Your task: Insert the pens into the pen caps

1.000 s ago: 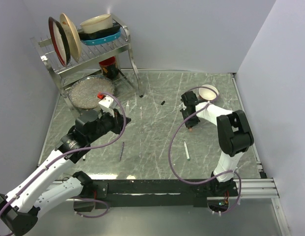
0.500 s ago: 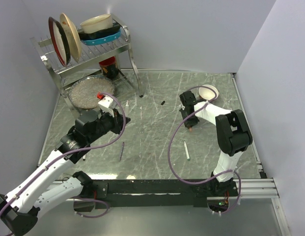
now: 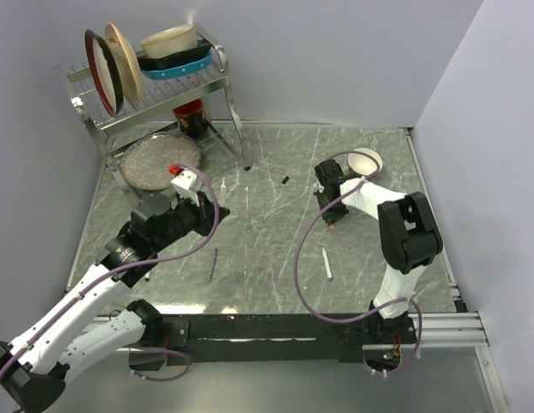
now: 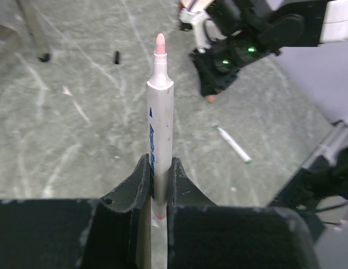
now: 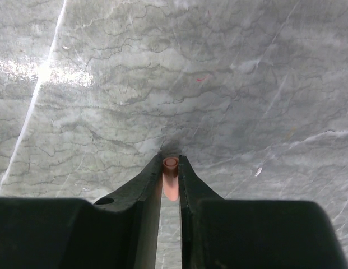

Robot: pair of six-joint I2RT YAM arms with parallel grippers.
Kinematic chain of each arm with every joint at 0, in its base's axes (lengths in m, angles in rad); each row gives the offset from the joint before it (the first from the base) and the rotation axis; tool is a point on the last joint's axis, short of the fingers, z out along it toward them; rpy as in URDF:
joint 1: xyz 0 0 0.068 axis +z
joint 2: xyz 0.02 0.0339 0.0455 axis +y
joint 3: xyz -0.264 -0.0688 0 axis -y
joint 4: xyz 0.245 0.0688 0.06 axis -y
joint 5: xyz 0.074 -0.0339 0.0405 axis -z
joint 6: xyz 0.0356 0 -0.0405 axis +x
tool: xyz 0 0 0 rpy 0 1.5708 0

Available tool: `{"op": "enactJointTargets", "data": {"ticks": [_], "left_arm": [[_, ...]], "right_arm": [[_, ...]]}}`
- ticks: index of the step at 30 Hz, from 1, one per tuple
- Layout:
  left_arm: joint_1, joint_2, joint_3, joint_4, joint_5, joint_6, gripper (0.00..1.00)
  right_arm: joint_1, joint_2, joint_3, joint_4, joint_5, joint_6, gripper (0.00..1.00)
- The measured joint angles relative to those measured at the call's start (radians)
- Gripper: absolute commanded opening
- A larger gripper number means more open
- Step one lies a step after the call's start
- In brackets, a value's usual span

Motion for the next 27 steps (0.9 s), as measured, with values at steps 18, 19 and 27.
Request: {"op": "enactJointTargets", "data": {"ticks": [18,19,27], "left_arm": [[0.000,0.050,-0.178,0.256,0.327,-0.346,0.01],[0.000,0.054,-0.200,0.281,0.340,-0.370,0.01],[0.000,0.096,-0.251,0.387,0.387,-0.479,0.01]], "right_arm": [[0.101,-0.048,0.139,-0.135,-0.108,0.186,0.00],[0.113,-0.064,0.162,-0.135,-0.126,0.209,0.00],[0.254,-0.271,0.231,-0.055,-0.278,0.409,0.00]]}}
